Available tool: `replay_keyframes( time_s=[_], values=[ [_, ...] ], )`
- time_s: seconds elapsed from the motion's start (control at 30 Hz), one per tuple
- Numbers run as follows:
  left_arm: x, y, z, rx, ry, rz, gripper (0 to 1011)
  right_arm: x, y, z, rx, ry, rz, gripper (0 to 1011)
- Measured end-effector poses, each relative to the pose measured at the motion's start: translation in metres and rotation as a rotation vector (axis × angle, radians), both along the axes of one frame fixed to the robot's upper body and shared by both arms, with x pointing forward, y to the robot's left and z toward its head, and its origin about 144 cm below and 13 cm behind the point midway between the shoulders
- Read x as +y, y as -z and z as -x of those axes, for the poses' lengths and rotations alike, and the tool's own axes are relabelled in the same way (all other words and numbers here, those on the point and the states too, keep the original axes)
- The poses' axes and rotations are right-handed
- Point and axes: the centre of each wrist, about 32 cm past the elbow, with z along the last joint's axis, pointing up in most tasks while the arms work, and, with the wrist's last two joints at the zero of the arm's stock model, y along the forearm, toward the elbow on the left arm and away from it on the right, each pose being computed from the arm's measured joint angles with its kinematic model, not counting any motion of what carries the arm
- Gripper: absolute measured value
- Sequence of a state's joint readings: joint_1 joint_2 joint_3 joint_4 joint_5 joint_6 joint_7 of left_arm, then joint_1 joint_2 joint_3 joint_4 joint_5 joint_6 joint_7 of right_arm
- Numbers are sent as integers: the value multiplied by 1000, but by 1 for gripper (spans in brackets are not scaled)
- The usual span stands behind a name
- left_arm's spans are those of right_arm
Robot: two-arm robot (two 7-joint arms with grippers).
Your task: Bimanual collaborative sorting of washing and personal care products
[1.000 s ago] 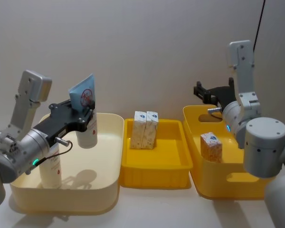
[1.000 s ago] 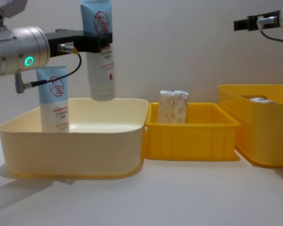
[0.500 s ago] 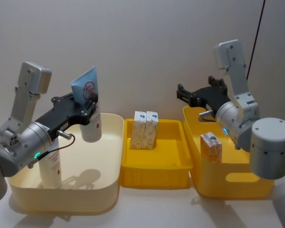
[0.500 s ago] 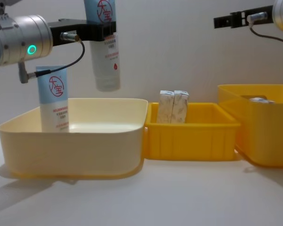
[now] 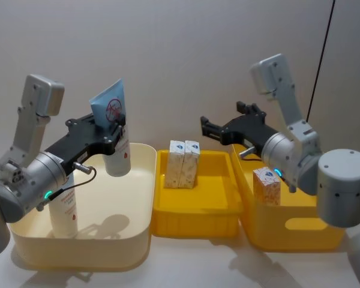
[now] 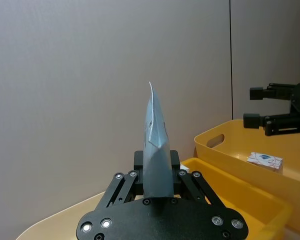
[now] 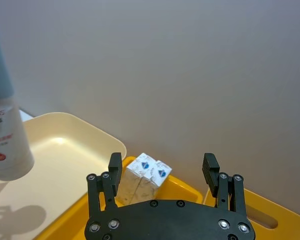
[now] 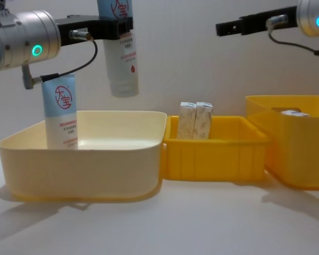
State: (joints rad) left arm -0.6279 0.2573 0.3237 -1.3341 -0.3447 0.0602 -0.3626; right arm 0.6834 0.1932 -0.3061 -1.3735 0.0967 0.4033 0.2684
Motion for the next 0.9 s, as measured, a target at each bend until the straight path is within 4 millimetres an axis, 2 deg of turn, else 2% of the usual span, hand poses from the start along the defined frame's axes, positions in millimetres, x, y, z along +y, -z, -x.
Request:
replay_keyframes(
  time_s=[0.9],
  values=[
    [2,-3,8,-29,-23,6,275,32,-1,-14,175,-356,196,1001]
  ],
)
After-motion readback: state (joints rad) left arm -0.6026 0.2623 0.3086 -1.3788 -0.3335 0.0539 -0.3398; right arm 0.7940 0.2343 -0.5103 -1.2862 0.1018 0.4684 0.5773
